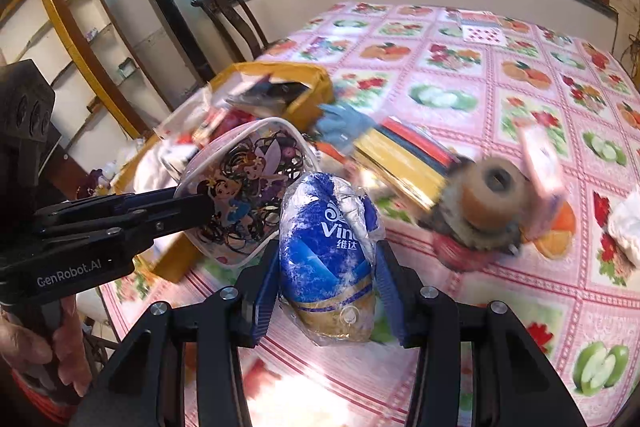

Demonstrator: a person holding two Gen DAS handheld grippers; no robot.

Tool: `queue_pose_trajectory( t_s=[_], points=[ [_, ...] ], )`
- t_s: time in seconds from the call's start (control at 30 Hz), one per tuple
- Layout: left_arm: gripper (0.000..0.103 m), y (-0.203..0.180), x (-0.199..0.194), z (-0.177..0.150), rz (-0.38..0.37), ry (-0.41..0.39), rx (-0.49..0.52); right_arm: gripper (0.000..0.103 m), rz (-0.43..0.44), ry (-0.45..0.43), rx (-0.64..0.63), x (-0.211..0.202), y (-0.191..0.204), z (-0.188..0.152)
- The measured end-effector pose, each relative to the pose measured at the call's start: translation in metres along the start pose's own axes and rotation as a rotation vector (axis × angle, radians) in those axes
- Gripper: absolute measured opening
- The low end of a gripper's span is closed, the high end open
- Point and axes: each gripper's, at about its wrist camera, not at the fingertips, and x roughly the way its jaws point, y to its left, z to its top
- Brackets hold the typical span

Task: Organize soft objects
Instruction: 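Lift both held items and carry them over the yellow box lid, then open both grippers to release the box and bag into the lid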

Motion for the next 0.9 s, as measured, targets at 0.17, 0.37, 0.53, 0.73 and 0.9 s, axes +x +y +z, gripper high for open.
queue_pose_trajectory(
  t_s=[0.17,0.37,0.53,0.73,0.9],
  points=[
    [0.029,0.036,-0.024,0.026,0.110,-0.087,-0.016,0.047,0.039,-0.024,-0.029,0.016,0.038,0.036],
    [0.029,0.100,-0.027,0.054,0.204,-0.121,-0.102,0.047,0.037,-0.006,-0.054,0.059,0.076,0.079],
    [0.029,0.133,-0.015,0.063,0.254,-0.115,-0.144,0.047,0.030,0.039,-0.053,0.097,0.095,0.098],
    [0.030,0.154,0.001,0.054,0.256,-0.077,-0.172,0.051,0.034,0.087,-0.077,0.123,0.109,0.091],
    [0.032,0.159,-0.002,0.051,0.263,-0.085,-0.182,0.061,0.070,0.067,-0.059,0.116,0.106,0.085]
  ],
)
